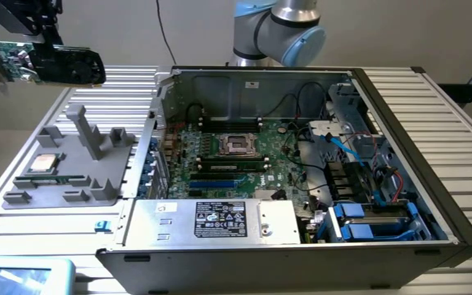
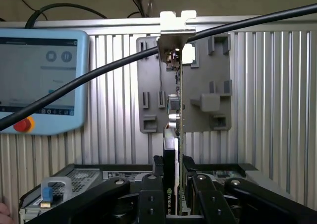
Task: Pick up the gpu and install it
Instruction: 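Pick up the gpu and move the gpu toward the slot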
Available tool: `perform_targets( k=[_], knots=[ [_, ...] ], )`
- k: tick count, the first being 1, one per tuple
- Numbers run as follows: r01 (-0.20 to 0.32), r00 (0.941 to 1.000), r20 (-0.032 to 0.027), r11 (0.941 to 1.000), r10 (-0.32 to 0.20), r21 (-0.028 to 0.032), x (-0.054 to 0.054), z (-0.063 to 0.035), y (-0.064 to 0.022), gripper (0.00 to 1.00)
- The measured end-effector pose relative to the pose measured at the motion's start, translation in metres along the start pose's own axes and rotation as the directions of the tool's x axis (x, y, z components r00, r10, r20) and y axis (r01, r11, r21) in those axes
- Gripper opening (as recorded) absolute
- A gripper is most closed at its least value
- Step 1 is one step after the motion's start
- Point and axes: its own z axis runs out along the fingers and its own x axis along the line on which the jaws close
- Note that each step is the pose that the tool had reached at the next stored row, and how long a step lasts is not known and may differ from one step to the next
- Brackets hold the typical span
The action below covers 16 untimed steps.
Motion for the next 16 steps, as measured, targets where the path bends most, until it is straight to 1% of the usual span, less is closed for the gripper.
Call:
perform_targets(
  k=[5,16],
  knots=[
    [0.000,1.0000,0.0000,1.0000,0.000,-0.0001,-0.001,-0.0008,-0.0170,0.25],
    [0.000,1.0000,-0.0001,1.0000,0.000,-0.0034,-0.004,-0.0030,-0.0619,0.25]
  ],
)
